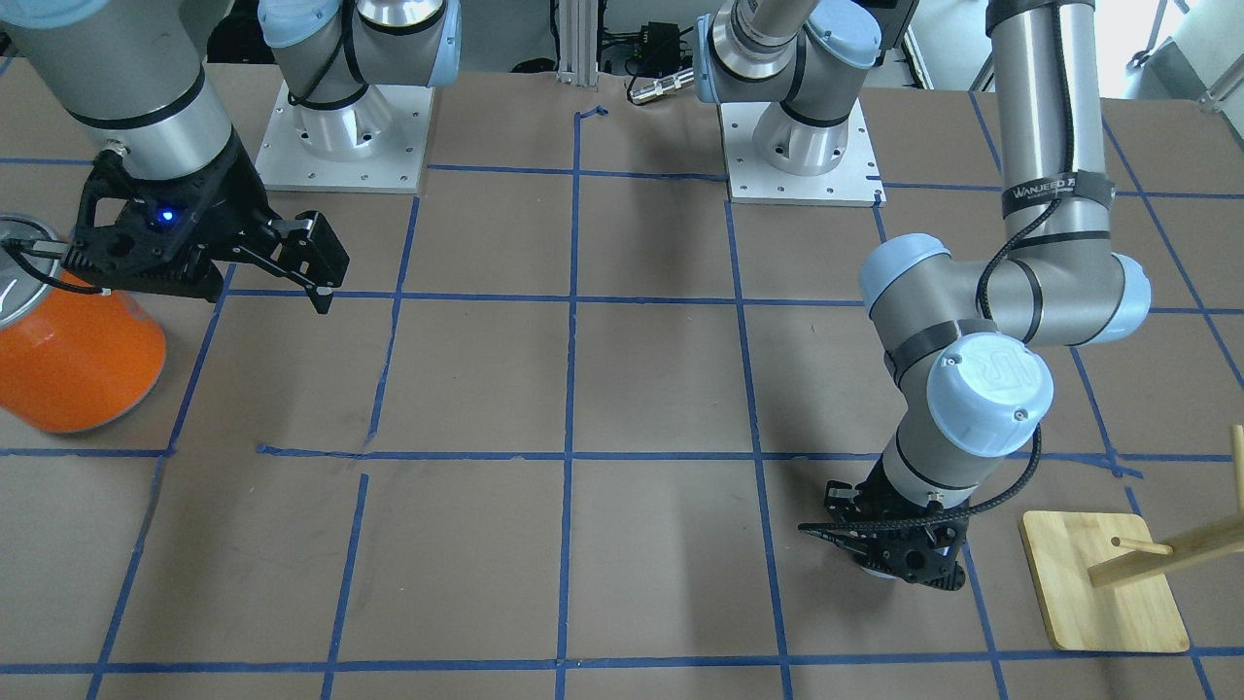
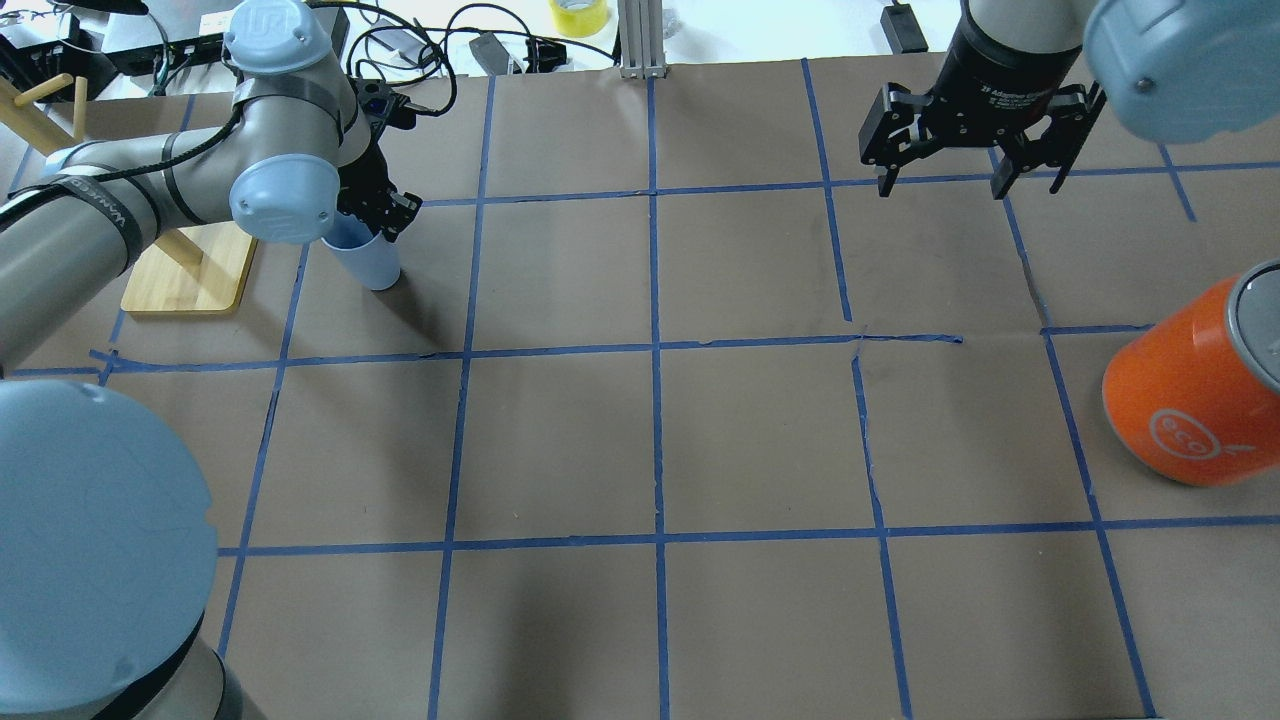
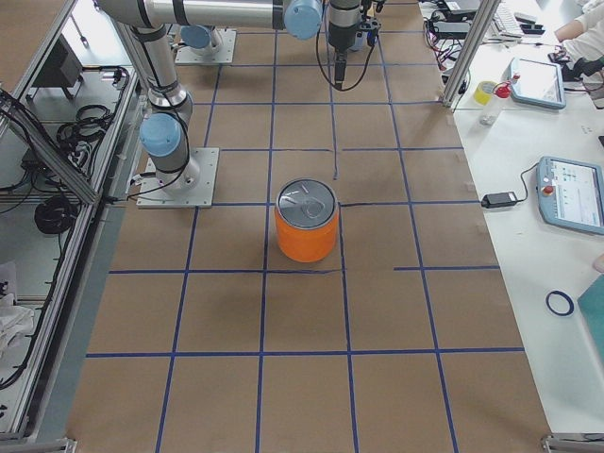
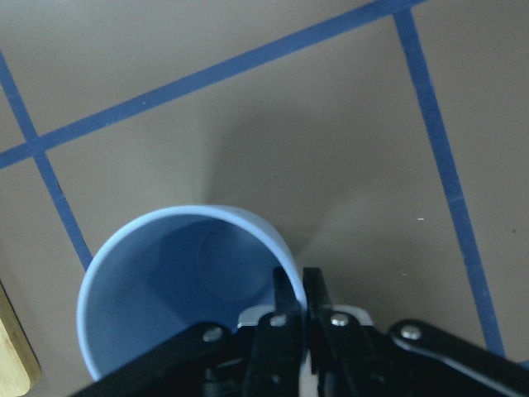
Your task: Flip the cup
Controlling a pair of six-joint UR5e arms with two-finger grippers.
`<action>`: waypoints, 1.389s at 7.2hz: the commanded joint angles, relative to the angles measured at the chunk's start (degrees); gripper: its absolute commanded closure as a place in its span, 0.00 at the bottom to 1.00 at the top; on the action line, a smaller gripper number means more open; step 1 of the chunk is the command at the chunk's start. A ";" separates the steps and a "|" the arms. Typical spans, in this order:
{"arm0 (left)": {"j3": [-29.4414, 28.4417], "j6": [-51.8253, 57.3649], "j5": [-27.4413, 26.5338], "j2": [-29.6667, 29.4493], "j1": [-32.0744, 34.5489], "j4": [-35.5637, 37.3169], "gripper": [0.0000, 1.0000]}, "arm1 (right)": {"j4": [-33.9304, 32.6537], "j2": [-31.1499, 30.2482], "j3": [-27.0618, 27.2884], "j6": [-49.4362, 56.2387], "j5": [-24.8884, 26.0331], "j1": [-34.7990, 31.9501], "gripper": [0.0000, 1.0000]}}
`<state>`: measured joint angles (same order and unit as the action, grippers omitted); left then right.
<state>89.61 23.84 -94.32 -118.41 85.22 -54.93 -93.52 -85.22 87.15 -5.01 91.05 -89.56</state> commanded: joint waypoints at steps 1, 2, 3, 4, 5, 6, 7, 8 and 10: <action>-0.49 -0.28 0.46 3.69 0.82 -1.92 0.00 | 0.18 0.23 0.74 0.00 0.36 0.00 0.00; -1.27 -0.37 0.54 6.41 0.83 -6.46 0.00 | 0.26 -0.20 1.79 0.00 0.36 0.00 0.00; -3.19 -1.59 0.81 9.66 0.83 -13.47 0.00 | 0.09 -0.29 1.97 0.00 0.36 0.00 0.00; -4.69 -9.17 3.59 13.95 0.83 -18.93 0.00 | 0.18 -0.29 1.71 1.05 0.36 0.09 0.00; -4.71 -11.60 3.62 19.04 0.91 -24.12 0.00 | 0.96 -0.21 1.27 1.32 0.62 0.43 0.00; -3.75 -12.23 3.62 23.88 1.87 -27.22 0.00 | 0.53 -0.82 0.92 1.32 5.93 0.26 0.00; -1.74 -14.41 3.10 27.84 4.58 -27.42 0.00 | 0.53 -1.26 1.00 1.15 6.50 0.26 0.00; 0.37 -18.00 2.92 30.23 6.00 -27.43 0.00 | 0.27 -1.44 1.01 0.88 5.81 0.26 0.00; 0.57 -19.52 2.57 29.65 5.84 -27.25 0.00 | 0.18 -2.40 1.01 0.44 -1.46 0.26 0.00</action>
<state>90.10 5.56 -91.57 -88.61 90.88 -82.13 -93.28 -87.15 88.16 -4.35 93.11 -89.29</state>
